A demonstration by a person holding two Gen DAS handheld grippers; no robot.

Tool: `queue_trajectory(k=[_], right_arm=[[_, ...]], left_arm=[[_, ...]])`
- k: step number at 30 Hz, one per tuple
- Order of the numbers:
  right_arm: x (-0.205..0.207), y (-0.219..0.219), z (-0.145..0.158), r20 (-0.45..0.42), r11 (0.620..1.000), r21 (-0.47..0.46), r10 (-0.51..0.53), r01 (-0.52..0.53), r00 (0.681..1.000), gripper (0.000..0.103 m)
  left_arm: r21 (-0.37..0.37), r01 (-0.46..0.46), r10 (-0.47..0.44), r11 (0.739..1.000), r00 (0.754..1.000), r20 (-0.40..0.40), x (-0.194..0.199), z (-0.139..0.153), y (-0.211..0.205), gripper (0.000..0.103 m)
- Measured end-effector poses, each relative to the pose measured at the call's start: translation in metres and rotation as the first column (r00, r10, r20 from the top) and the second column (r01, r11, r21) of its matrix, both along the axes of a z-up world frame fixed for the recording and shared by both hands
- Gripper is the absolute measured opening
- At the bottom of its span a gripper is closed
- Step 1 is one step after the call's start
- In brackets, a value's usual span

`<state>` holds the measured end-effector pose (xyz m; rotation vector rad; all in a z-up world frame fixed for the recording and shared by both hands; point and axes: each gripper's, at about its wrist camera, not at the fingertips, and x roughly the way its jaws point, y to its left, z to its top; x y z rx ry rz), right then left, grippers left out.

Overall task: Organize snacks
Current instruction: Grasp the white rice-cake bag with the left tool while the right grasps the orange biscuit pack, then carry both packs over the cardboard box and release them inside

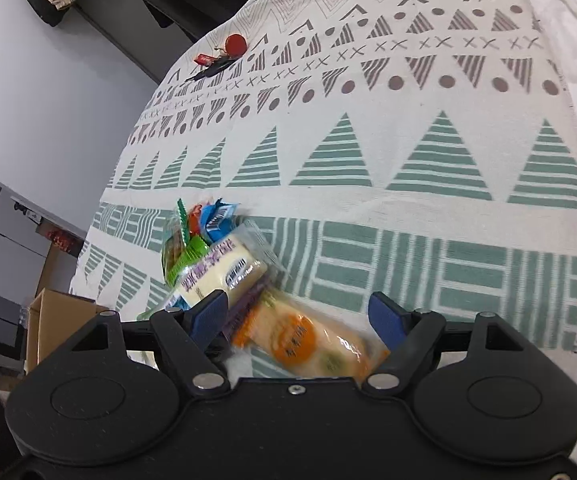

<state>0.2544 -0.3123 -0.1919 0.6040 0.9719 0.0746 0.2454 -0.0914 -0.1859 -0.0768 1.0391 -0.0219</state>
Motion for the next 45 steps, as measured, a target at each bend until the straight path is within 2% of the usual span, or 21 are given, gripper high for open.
queue_trajectory(k=[5,9,13,15,16,19,31,45], right_arm=[[0.004,0.014,-0.009,-0.021,0.997,-0.051,0.057,-0.058,0.998,0.078],[-0.003,0.019,-0.007,-0.042,0.995,-0.034,0.094,-0.096,0.995,0.078],[-0.012,0.033,-0.007,-0.055,0.984,-0.081,0.156,-0.160,0.986,0.077],[-0.016,0.037,-0.006,-0.058,0.978,-0.105,0.176,-0.181,0.983,0.062],[-0.017,0.038,-0.006,-0.066,0.975,-0.117,0.181,-0.188,0.981,0.049],[-0.022,0.035,-0.004,-0.060,0.978,-0.089,0.185,-0.190,0.981,0.037],[-0.045,0.037,0.031,0.034,0.979,0.005,0.202,-0.202,0.979,0.035],[-0.058,0.070,0.069,0.113,0.980,-0.004,0.198,-0.198,0.974,0.035]], left_arm=[[-0.035,-0.035,0.035,0.999,0.999,-0.018,-0.005,0.004,0.015,0.047],[-0.066,-0.081,0.079,0.994,0.996,-0.037,-0.013,0.005,0.027,0.046],[-0.070,-0.101,0.098,0.992,0.994,-0.046,-0.023,0.007,0.037,0.046],[-0.076,-0.122,0.118,0.990,0.992,-0.052,-0.028,0.010,0.044,0.046],[-0.080,-0.130,0.126,0.988,0.991,-0.054,-0.030,0.011,0.048,0.046],[-0.084,-0.146,0.143,0.986,0.988,-0.051,-0.037,0.018,0.056,0.046],[-0.115,-0.148,0.149,0.982,0.989,-0.001,-0.055,0.059,0.076,0.046],[-0.140,-0.142,0.151,0.980,0.987,0.054,-0.063,0.093,0.104,0.046]])
